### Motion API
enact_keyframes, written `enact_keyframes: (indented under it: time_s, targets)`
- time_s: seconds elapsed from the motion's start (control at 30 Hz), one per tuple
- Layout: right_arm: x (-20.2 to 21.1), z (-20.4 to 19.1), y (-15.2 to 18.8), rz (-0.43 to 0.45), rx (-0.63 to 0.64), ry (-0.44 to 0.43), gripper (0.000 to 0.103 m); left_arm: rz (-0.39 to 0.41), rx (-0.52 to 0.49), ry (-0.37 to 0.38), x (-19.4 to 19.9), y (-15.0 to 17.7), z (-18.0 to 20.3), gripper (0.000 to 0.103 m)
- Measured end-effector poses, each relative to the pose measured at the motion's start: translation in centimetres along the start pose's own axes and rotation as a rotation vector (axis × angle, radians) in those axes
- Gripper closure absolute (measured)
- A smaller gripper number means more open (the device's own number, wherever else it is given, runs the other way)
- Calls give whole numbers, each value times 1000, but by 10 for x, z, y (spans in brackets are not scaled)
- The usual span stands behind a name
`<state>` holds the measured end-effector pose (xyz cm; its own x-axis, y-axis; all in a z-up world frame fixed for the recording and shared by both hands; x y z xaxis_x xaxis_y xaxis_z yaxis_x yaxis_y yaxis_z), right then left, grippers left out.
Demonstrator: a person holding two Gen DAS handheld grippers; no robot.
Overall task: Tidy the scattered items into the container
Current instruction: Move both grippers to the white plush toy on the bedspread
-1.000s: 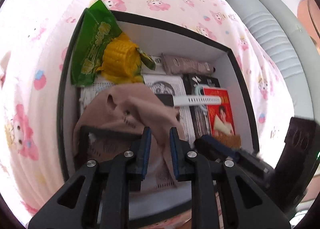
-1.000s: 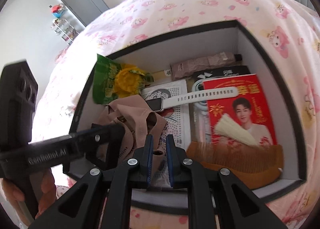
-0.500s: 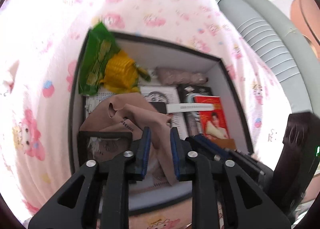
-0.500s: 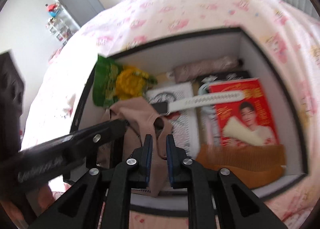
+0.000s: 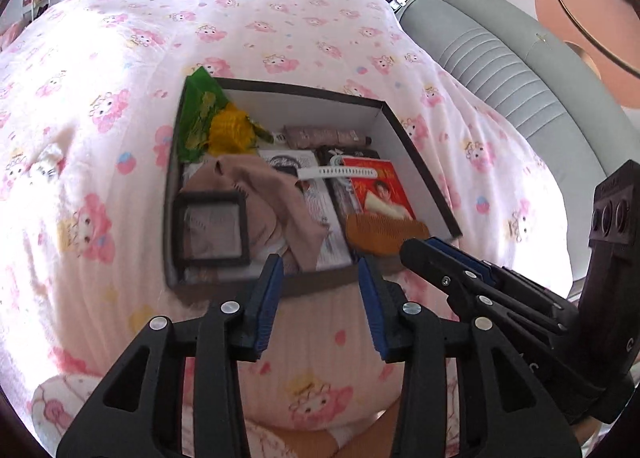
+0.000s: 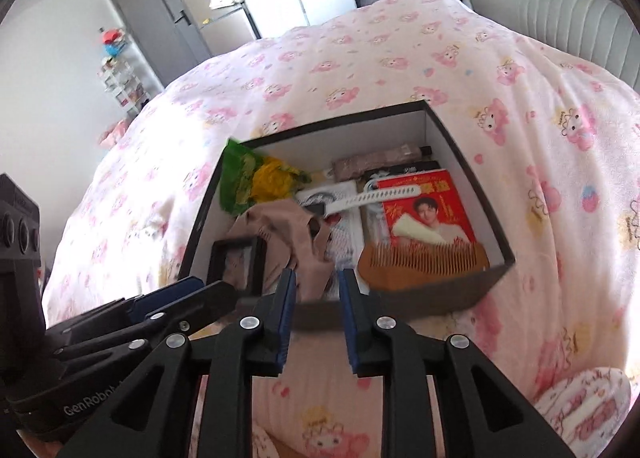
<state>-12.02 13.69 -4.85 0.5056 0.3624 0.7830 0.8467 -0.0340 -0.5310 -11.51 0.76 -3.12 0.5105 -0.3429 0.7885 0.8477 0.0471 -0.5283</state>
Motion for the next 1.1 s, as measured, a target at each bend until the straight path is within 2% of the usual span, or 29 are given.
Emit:
enact_keyframes:
  time_s: [0.27,0.5,0.87,1.1]
  targets:
    - [12,-27,26,-8,46,-30,84,22,-3,-7,30,23,-13,64]
    - [5,-72,41,-36,114,-72,84,39,58,-14,54,40,-52,64]
    - [-52,-164,61,-155,230,-159,84,62,228,-65,76,69,-159,65]
    - [-104,-222,65,-240,284,-217,84,76,335,-95,75,70,-231,64]
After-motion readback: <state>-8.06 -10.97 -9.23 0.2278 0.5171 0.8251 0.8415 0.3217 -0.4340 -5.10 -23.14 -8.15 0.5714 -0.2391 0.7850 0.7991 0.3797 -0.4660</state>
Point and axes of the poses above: each gripper's, at about its wrist camera, not at the fingertips, and x roughly against the way its jaws point, z to its right, y to its underside, the point moved 3 cm from there along -x, roughly the way its jaws point, and after that the axes turned 6 degrees about -x, right-handed, at the moved point
